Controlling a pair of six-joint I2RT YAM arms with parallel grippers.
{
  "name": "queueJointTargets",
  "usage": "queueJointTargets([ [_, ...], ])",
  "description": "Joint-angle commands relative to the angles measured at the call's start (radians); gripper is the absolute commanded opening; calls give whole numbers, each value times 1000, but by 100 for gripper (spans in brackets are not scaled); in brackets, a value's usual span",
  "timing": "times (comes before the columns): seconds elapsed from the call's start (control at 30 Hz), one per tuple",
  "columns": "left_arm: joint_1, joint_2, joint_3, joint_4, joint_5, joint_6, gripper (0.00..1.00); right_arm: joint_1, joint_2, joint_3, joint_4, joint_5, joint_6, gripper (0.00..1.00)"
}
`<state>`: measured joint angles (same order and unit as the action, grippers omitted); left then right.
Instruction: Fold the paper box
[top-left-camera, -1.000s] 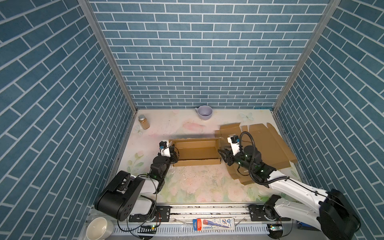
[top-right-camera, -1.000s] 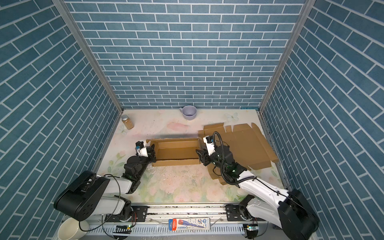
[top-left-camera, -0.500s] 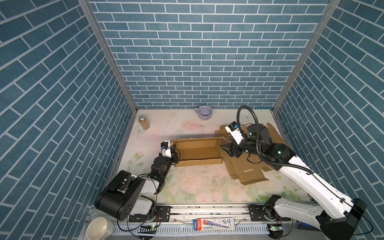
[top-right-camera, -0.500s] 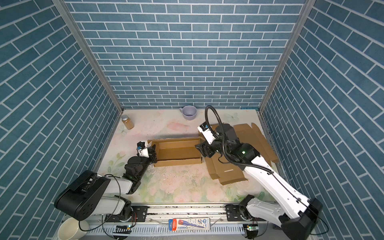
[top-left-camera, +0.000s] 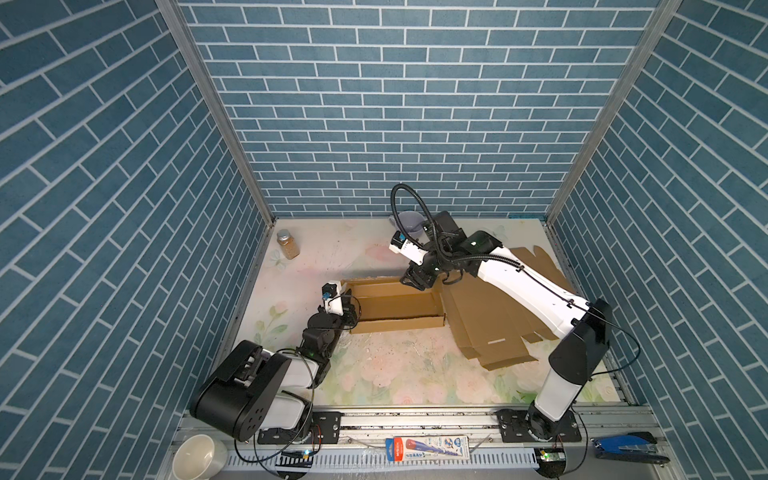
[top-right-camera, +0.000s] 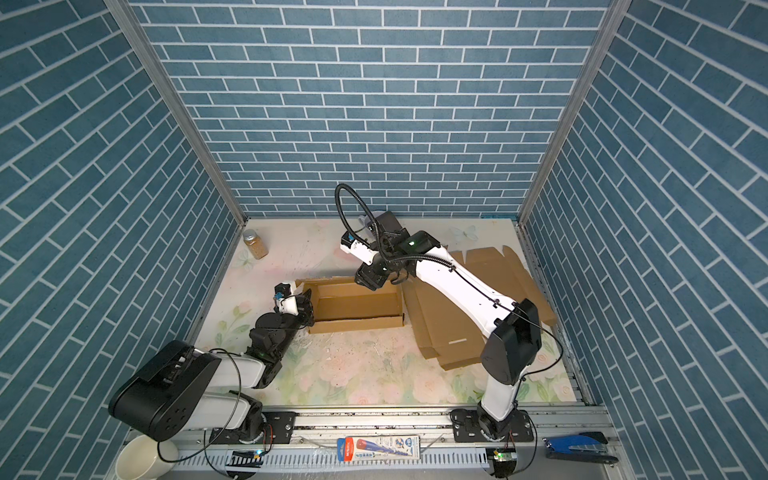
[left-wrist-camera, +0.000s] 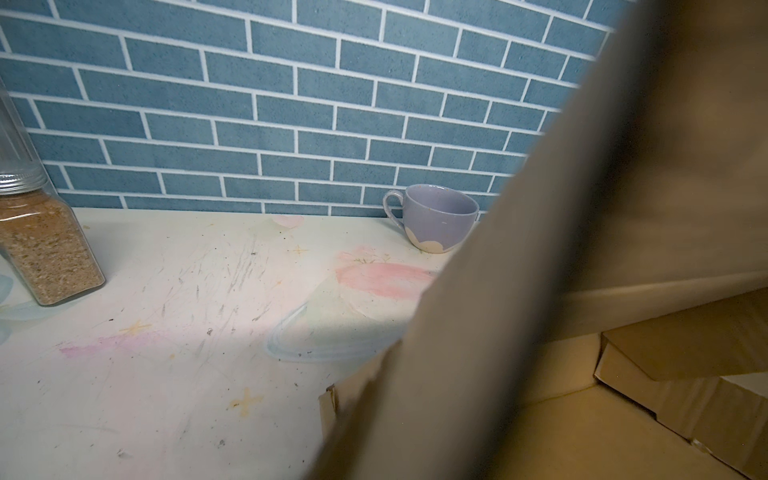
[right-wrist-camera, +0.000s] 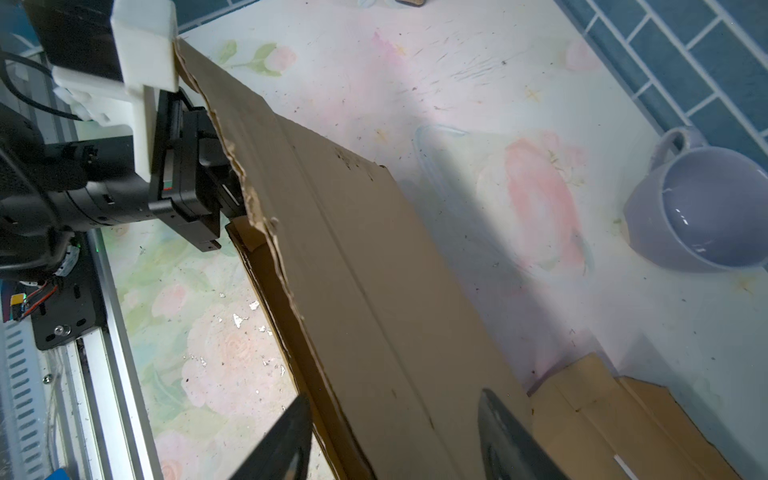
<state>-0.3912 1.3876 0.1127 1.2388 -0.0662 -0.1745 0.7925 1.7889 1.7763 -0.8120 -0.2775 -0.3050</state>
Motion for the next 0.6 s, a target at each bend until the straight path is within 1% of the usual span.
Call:
queueJointTargets([
  [0.0, -13, 28, -15, -99, 17, 13, 0, 2, 55, 106, -107, -57, -105, 51],
  [0.1, -12, 31, -13, -99, 16, 13, 0, 3, 102, 154, -157, -104, -117, 38],
  [0.17, -12, 31, -13, -99, 14, 13, 0, 2, 112, 155, -168, -132, -120, 28],
  [0.23, -12, 29, -12, -102, 12, 12, 0, 2, 114, 143, -170, -154, -121, 19],
  [0.33, -12, 22, -12, -108, 1, 8, 0, 3, 104, 93, -147, -170, -121, 9],
  [0.37, -12, 16, -11, -115, -3, 5, 2, 2, 94, 64, -124, -174, -121, 7],
  [0.43, -12, -6, -12, -137, -13, 3, 9, 2, 62, -32, -39, -188, -105, 4],
  [0.5, -12, -32, -14, -157, -26, 3, 19, 3, 25, -140, 85, -200, -75, 1],
  [0.57, -12, -59, -19, -171, -44, -3, 26, 2, -8, -241, 216, -219, -38, 0],
])
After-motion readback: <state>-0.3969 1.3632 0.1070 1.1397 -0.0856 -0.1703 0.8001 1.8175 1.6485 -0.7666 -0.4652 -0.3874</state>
